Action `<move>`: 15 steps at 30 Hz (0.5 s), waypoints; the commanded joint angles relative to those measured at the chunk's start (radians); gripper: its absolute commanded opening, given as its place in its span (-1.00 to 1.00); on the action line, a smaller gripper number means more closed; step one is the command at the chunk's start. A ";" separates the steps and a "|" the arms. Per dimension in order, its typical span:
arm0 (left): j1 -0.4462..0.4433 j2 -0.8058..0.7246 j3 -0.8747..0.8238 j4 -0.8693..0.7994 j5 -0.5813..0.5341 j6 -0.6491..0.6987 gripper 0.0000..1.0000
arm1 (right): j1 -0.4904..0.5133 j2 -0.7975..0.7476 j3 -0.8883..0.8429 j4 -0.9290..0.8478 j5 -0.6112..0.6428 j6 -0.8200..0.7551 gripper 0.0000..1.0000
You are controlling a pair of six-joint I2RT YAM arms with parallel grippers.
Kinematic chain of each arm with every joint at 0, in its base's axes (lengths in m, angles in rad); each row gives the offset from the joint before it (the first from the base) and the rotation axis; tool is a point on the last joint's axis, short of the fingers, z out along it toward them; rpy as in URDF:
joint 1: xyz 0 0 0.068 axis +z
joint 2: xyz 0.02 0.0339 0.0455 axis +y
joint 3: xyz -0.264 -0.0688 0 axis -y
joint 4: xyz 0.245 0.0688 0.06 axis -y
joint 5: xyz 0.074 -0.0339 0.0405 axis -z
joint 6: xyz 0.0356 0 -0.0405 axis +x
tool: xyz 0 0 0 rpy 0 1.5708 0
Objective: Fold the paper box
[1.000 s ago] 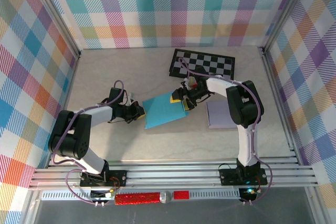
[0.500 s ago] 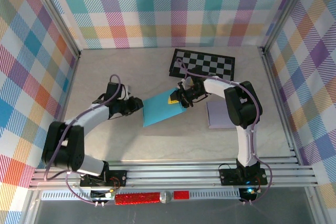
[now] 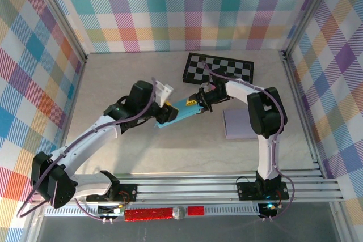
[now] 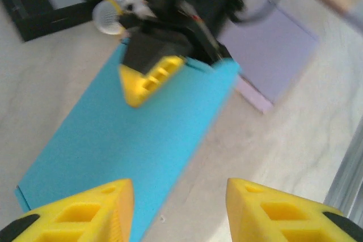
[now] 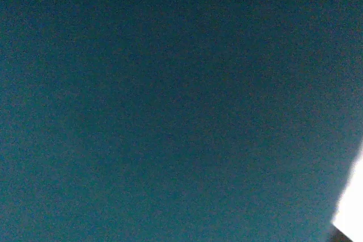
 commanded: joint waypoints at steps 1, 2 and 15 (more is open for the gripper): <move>-0.075 0.038 0.051 -0.208 -0.091 0.273 -0.04 | -0.007 -0.047 -0.015 -0.060 -0.027 0.154 -0.40; -0.085 0.044 0.052 -0.218 -0.112 0.294 -0.02 | -0.009 -0.054 -0.015 -0.067 -0.021 0.166 -0.41; -0.101 0.128 0.046 -0.201 -0.268 0.457 0.14 | -0.009 -0.066 -0.025 -0.174 -0.072 0.251 -0.41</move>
